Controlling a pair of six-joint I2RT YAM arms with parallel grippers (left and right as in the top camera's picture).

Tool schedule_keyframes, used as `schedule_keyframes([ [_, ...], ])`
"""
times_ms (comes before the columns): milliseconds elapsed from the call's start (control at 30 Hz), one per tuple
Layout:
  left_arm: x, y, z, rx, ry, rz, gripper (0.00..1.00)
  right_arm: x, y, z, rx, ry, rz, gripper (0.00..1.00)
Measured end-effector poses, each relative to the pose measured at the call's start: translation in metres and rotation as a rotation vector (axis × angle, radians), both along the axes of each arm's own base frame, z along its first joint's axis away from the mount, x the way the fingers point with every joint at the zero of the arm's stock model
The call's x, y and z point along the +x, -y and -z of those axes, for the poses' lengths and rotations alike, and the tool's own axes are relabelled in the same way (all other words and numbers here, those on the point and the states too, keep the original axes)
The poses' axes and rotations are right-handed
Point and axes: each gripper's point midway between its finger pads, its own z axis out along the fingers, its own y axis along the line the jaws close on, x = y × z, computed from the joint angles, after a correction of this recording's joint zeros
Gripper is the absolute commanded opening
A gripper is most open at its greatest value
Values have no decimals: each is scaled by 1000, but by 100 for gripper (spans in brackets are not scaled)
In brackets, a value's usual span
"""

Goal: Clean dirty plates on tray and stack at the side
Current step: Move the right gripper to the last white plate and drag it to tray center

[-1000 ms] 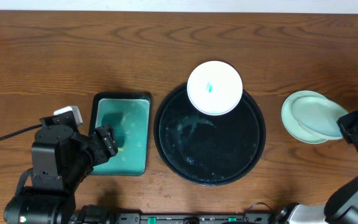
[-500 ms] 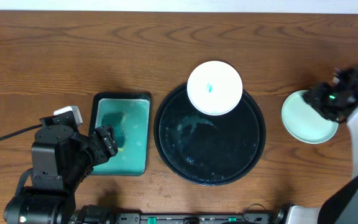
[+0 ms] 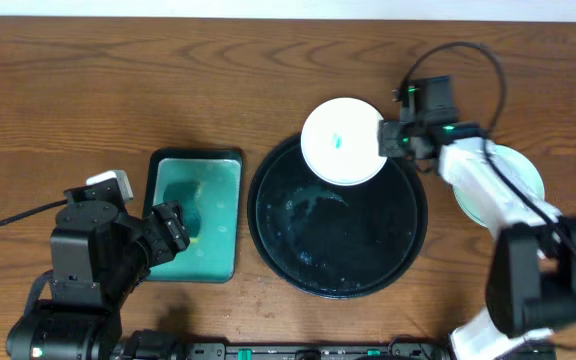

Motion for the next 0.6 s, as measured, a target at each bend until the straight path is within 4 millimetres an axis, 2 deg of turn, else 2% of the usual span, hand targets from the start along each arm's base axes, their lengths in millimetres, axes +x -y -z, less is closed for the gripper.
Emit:
schedule_keyframes([
  [100, 0, 0, 0, 0, 0, 0, 82, 6, -1, 23, -44, -12, -8, 51],
  [133, 0, 0, 0, 0, 0, 0, 82, 6, 0, 28, -53, -22, -5, 46],
  [167, 0, 0, 0, 0, 1, 0, 82, 5, 2, 34, -64, -35, -3, 34],
  [200, 0, 0, 0, 0, 0, 0, 82, 3, 4, 37, -74, -48, 0, 28],
  [267, 0, 0, 0, 0, 0, 0, 82, -4, 6, 42, -78, -83, 18, 26],
  [333, 0, 0, 0, 0, 1, 0, 82, -10, 7, 44, -78, -110, 20, 33],
  [367, 0, 0, 0, 0, 0, 0, 82, -12, 7, 45, -79, -116, 21, 31],
  [467, 0, 0, 0, 0, 1, 0, 82, -12, 8, 47, -78, -121, 39, 1],
  [600, 0, 0, 0, 0, 1, 0, 82, -6, 3, 46, -40, -119, 54, 1],
])
